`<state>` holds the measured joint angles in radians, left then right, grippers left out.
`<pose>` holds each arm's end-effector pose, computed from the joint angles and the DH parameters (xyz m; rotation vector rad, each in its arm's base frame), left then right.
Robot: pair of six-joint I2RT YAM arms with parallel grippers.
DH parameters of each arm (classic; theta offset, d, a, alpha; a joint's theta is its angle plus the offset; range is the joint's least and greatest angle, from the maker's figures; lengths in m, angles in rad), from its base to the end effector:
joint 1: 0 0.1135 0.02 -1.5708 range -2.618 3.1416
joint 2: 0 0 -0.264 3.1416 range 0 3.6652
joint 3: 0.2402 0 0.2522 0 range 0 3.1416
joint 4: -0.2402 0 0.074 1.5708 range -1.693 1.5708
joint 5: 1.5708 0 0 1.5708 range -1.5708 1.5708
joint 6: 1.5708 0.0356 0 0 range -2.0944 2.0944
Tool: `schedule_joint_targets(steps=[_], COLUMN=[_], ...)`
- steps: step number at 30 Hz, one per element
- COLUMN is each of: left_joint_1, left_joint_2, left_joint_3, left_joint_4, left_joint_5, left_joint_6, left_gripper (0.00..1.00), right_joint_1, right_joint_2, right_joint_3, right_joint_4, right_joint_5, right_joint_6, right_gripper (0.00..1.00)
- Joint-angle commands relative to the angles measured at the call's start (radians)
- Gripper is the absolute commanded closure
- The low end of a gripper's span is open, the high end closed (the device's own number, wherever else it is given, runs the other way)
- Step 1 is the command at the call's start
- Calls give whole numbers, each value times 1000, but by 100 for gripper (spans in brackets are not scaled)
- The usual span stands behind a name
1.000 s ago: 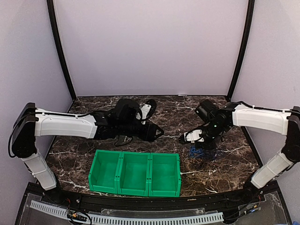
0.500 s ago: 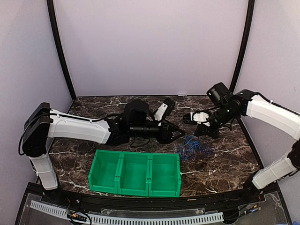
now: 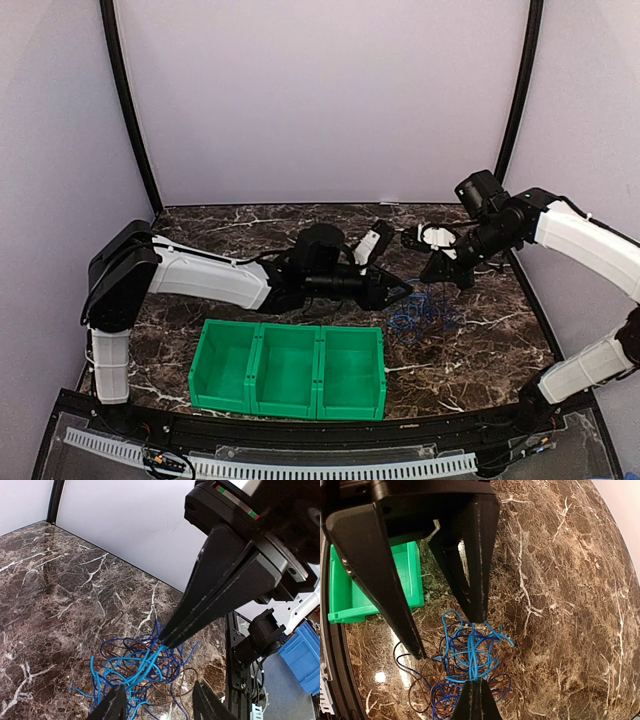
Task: Untangle the cables
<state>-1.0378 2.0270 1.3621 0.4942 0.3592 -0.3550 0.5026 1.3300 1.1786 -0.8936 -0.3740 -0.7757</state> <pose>0.2290 -0.4128 0.2284 0.9123 1.6974 -1.2946 0.2234 0.1376 0.2996 -1.6236 1.9671 0.3842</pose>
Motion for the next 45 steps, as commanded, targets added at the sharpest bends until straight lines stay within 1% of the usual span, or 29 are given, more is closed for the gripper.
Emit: schedule_joint_targets(steps=[1, 3, 5, 7, 9, 10, 11, 12, 13, 16, 17, 19, 20, 21, 23, 27, 28, 34, 36, 39, 42, 45], left_joint_1=[-7, -7, -7, -7, -7, -7, -7, -7, -7, -7, -6, -6, -6, -7, -6, -7, -7, -7, -7, -7, -7, -7], left_joint_2=[7, 16, 30, 43, 51, 53, 55, 56, 56, 54, 54, 49, 46, 44, 41, 32, 24, -37, -65, -118, -159, -208], left_joint_3=[34, 40, 55, 72, 79, 80, 81, 81, 81, 81, 81, 79, 77, 77, 80, 86, 86, 71, 65, 59, 62, 79], left_joint_4=[7, 24, 27, 26, 33, 44, 49, 56, 59, 60, 63, 78, 85, 101, 121, 143, 145, 151, 149, 147, 145, 139], left_joint_5=[-40, -44, -49, -46, -39, -33, -31, -29, -32, -49, -54, -57, -57, -51, -40, -27, -27, -50, -71, -94, -116, -121], left_joint_6=[31, 39, 49, 61, 66, 67, 67, 65, 63, 52, 47, 27, 13, 6, -14, -48, -56, -59, -53, -28, -6, 16], left_gripper=[51, 51, 54, 58, 67, 76, 81, 89, 94, 98, 100, 100, 100, 100, 100, 100, 100, 100, 100, 100, 100, 100], right_joint_1=[-8, -9, -9, -9, -10, -11, -13, -17, -20, -34, -42, -67, -77, -81, -83, -90, -91, -118, -144, -196, -253, -300], right_joint_2=[-21, -24, -25, -27, -31, -32, -33, -34, -36, -38, -38, -41, -40, -37, -24, -1, 3, 6, 3, 2, 1, 14], right_joint_3=[40, 41, 41, 40, 36, 32, 27, 21, 14, -15, -29, -70, -94, -119, -159, -209, -220, -274, -284, -293, -298, -300], right_joint_4=[10, 9, 8, 7, 6, 8, 11, 17, 23, 55, 71, 132, 164, 199, 269, 375, 398, 500, 522, 545, 558, 557], right_joint_5=[-49, -51, -54, -57, -56, -56, -56, -55, -58, -66, -65, -84, -105, -120, -124, -145, -151, -137, -117, -91, -75, -49], right_joint_6=[20, 19, 21, 22, 22, 23, 24, 25, 27, 36, 43, 80, 105, 133, 197, 272, 280, 318, 324, 330, 333, 327], right_gripper=[100, 100, 100, 100, 100, 100, 100, 100, 100, 100, 95, 63, 53, 47, 43, 41, 43, 81, 87, 86, 80, 79])
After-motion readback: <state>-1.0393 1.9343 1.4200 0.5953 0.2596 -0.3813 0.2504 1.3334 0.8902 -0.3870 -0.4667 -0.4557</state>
